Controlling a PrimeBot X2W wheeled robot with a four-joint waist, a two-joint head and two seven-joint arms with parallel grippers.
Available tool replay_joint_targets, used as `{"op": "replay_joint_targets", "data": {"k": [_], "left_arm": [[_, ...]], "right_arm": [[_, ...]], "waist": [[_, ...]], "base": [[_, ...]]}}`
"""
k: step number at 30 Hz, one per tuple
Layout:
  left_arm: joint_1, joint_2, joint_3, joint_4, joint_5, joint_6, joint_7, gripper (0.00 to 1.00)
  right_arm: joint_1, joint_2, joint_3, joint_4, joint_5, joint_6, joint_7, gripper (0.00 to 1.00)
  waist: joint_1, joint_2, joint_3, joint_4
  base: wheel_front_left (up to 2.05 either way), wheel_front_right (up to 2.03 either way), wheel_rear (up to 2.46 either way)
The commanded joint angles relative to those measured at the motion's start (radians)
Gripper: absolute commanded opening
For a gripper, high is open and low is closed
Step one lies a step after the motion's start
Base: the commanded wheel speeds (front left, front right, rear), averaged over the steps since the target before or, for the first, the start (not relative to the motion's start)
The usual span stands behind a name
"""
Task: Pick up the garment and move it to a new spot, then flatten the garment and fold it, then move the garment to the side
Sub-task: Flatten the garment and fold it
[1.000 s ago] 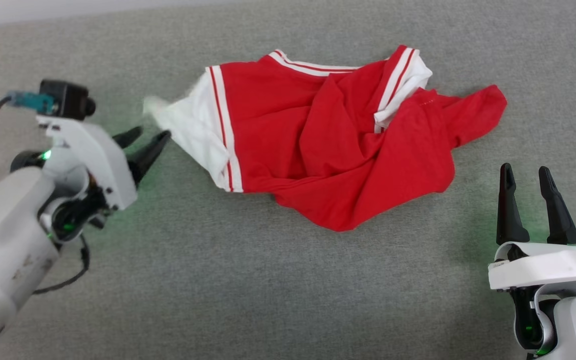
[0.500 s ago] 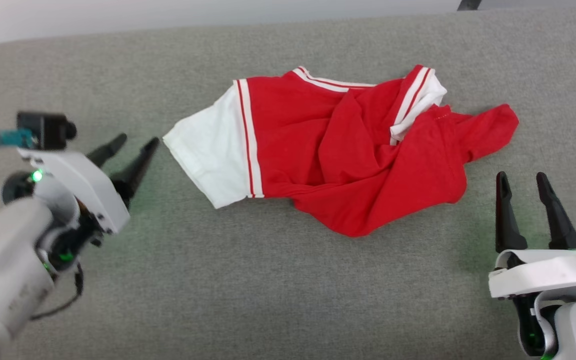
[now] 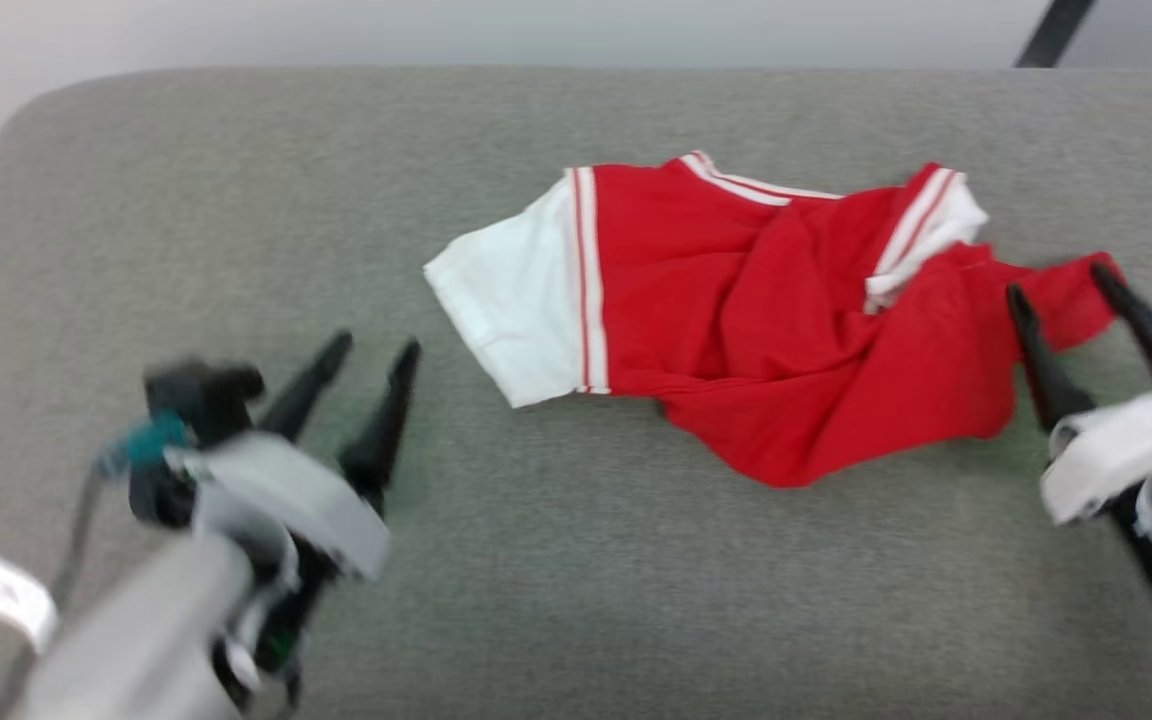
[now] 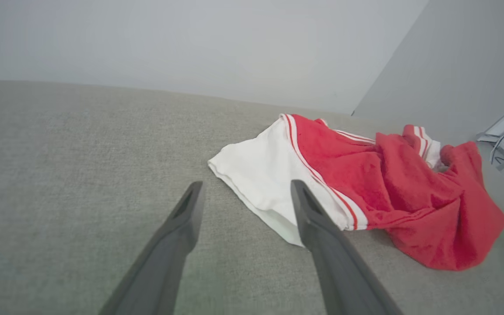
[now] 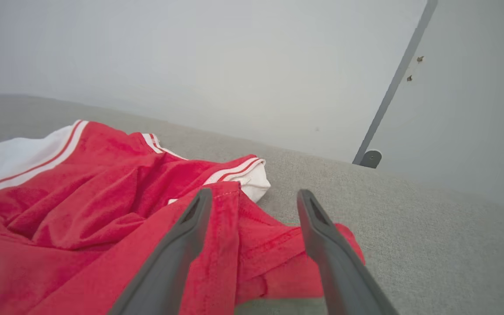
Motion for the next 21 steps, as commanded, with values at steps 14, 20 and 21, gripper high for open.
{"op": "replay_joint_targets", "data": {"k": [14,20,21], "left_arm": [[0.338,-0.259,0.345,-0.133,0.375,-0.022,0.000,1.00],[0.357,-0.323,0.400,-0.093,0.425,-0.079,0.000,1.00],[0.357,-0.331,0.407,-0.085,0.433,-0.087,0.000,1.00]], "right_arm": [[-0.343,-0.299,0.314,0.081,0.307,-0.001,0.574,1.00],[-0.440,-0.348,0.414,0.138,0.365,-0.001,0.690,1.00],[-0.450,-0.353,0.423,0.151,0.372,-0.001,0.703,1.00]], "waist": [[0.0000,-0.0001,0.065,0.184],[0.0000,-0.0001,0.081,0.196],[0.0000,-0.0001,0.083,0.195]], "base": [[0.00,0.00,0.00],[0.00,0.00,0.00],[0.00,0.00,0.00]]}}
